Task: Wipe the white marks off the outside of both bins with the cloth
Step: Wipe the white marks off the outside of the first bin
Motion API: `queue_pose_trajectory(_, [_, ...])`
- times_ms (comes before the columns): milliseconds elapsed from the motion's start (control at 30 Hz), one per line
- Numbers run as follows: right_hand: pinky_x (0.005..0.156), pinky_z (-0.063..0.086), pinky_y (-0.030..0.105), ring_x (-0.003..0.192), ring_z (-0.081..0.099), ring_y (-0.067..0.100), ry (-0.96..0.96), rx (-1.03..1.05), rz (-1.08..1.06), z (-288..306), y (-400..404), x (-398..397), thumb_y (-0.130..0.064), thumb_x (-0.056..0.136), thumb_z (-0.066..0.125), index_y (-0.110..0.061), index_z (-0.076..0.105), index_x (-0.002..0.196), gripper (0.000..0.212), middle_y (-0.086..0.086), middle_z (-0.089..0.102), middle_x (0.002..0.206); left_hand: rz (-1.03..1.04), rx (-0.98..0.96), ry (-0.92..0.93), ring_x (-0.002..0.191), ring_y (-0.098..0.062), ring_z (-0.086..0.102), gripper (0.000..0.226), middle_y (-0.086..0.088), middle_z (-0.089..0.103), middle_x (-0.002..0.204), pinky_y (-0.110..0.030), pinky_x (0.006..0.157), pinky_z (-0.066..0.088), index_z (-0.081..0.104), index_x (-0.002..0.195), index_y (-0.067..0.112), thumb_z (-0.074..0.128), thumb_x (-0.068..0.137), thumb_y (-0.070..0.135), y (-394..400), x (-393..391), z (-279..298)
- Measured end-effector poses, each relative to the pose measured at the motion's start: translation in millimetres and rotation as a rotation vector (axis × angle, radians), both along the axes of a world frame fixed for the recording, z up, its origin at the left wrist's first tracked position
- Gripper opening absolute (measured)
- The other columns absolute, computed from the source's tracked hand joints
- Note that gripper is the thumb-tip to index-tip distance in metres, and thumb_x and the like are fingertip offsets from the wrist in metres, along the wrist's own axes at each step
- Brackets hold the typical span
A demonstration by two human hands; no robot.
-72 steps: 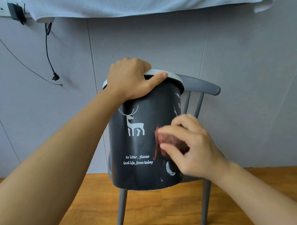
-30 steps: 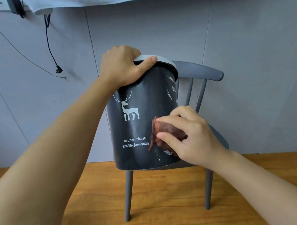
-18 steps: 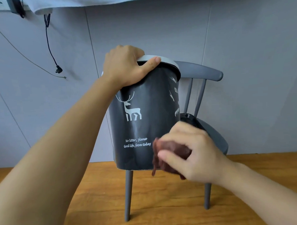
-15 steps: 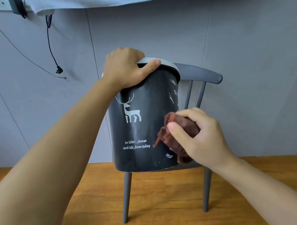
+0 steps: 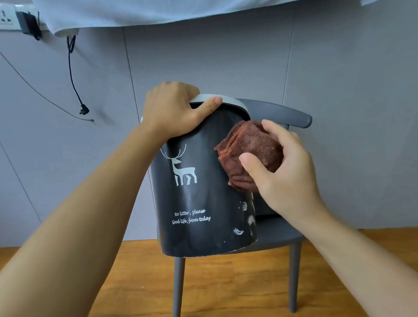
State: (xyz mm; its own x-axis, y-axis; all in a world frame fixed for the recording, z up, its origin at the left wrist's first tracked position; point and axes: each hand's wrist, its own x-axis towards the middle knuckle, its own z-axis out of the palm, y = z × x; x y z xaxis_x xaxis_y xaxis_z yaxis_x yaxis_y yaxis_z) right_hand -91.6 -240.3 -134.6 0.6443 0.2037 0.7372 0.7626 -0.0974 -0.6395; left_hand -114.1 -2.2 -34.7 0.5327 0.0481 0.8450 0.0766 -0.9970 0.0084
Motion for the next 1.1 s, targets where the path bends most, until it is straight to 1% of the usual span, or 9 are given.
queue_pose_trajectory(100, [0.094, 0.042, 0.004, 0.116, 0.045, -0.001, -0.097, -0.129, -0.057, -13.4, 5.6, -3.5, -0.036, 0.083, 0.087, -0.019, 0.045, 0.155, 0.085, -0.006, 0.047, 0.123, 0.002, -0.003, 0.007, 0.046, -0.021, 0.027, 0.073, -0.001, 0.025, 0.047, -0.033, 0.051, 0.020, 0.023, 0.057, 0.014, 0.044, 0.088, 0.077, 1.2, 0.3, -0.3])
queue_pose_trajectory(300, [0.088, 0.055, 0.029, 0.107, 0.049, 0.018, -0.342, -0.278, -0.104, -24.4, 4.4, 4.7, -0.056, 0.084, 0.074, -0.017, 0.062, 0.138, 0.067, 0.002, 0.042, 0.110, 0.018, -0.010, 0.000, 0.046, -0.020, 0.031, 0.073, -0.001, 0.027, 0.046, -0.032, 0.050, 0.019, 0.025, 0.057, 0.013, 0.043, 0.087, 0.078, 2.0, -0.3, -0.4])
queue_pose_trajectory(433, [0.078, 0.055, 0.030, 0.108, 0.050, 0.020, -0.429, -0.440, -0.152, -26.2, 2.9, 4.5, -0.063, 0.092, 0.055, -0.025, 0.048, 0.135, 0.058, 0.002, 0.046, 0.118, 0.019, 0.003, -0.008, 0.045, -0.019, 0.030, 0.073, -0.001, 0.026, 0.046, -0.031, 0.049, 0.017, 0.024, 0.057, 0.014, 0.043, 0.087, 0.078, -0.7, -0.3, -0.4])
queue_pose_trajectory(533, [0.075, 0.058, 0.035, 0.103, 0.052, 0.016, -0.454, -0.490, -0.067, -29.6, 0.1, 3.0, -0.054, 0.088, 0.063, -0.024, 0.045, 0.133, 0.057, -0.001, 0.052, 0.116, 0.017, 0.005, -0.011, 0.045, -0.019, 0.029, 0.073, -0.001, 0.025, 0.046, -0.031, 0.050, 0.018, 0.023, 0.057, 0.014, 0.044, 0.088, 0.078, -1.7, -0.7, -0.6])
queue_pose_trajectory(667, [0.087, 0.058, 0.028, 0.104, 0.058, 0.012, -0.362, -0.314, 0.047, -25.8, -0.9, 2.7, -0.031, 0.087, 0.078, -0.023, 0.050, 0.132, 0.054, -0.005, 0.059, 0.117, 0.027, -0.001, -0.005, 0.047, -0.024, 0.029, 0.073, -0.002, 0.026, 0.047, -0.032, 0.049, 0.021, 0.023, 0.059, 0.013, 0.043, 0.087, 0.078, -0.5, -1.2, -0.5])
queue_pose_trajectory(800, [0.091, 0.042, 0.012, 0.105, 0.056, 0.018, -0.422, -0.017, -0.116, -2.8, 8.8, 9.2, -0.031, 0.091, 0.072, -0.014, 0.057, 0.128, 0.044, 0.003, 0.060, 0.114, 0.029, 0.004, -0.009, 0.046, -0.023, 0.028, 0.072, -0.002, 0.025, 0.046, -0.032, 0.049, 0.021, 0.023, 0.059, 0.014, 0.044, 0.087, 0.077, -2.1, -2.2, -1.6])
queue_pose_trajectory(900, [0.092, 0.044, 0.032, 0.108, 0.049, 0.027, -0.494, -0.177, -0.160, -3.7, 21.9, 8.1, -0.039, 0.090, 0.072, -0.015, 0.055, 0.133, 0.053, 0.008, 0.054, 0.120, 0.028, 0.011, -0.010, 0.045, -0.020, 0.029, 0.073, -0.002, 0.026, 0.046, -0.032, 0.049, 0.019, 0.024, 0.058, 0.013, 0.045, 0.088, 0.077, -4.2, -1.7, -1.2])
queue_pose_trajectory(1000, [0.093, 0.044, 0.042, 0.112, 0.043, 0.025, -0.475, -0.327, -0.132, -14.2, 32.4, 1.9, -0.062, 0.093, 0.054, -0.024, 0.050, 0.137, 0.059, 0.004, 0.047, 0.126, 0.023, 0.014, -0.006, 0.046, -0.022, 0.031, 0.073, -0.001, 0.028, 0.046, -0.035, 0.050, 0.027, 0.027, 0.057, 0.013, 0.045, 0.089, 0.076, -1.4, -1.1, -1.5])
queue_pose_trajectory(1100, [0.094, 0.042, 0.044, 0.113, 0.042, 0.021, -0.424, -0.292, -0.063, -13.5, 34.2, 2.0, -0.061, 0.104, 0.028, -0.026, 0.051, 0.138, 0.054, -0.001, 0.048, 0.126, 0.026, -0.006, 0.004, 0.050, -0.027, 0.039, 0.075, -0.002, 0.033, 0.047, -0.038, 0.051, 0.035, 0.035, 0.059, 0.008, 0.044, 0.089, 0.077, 2.6, -1.4, -1.9])
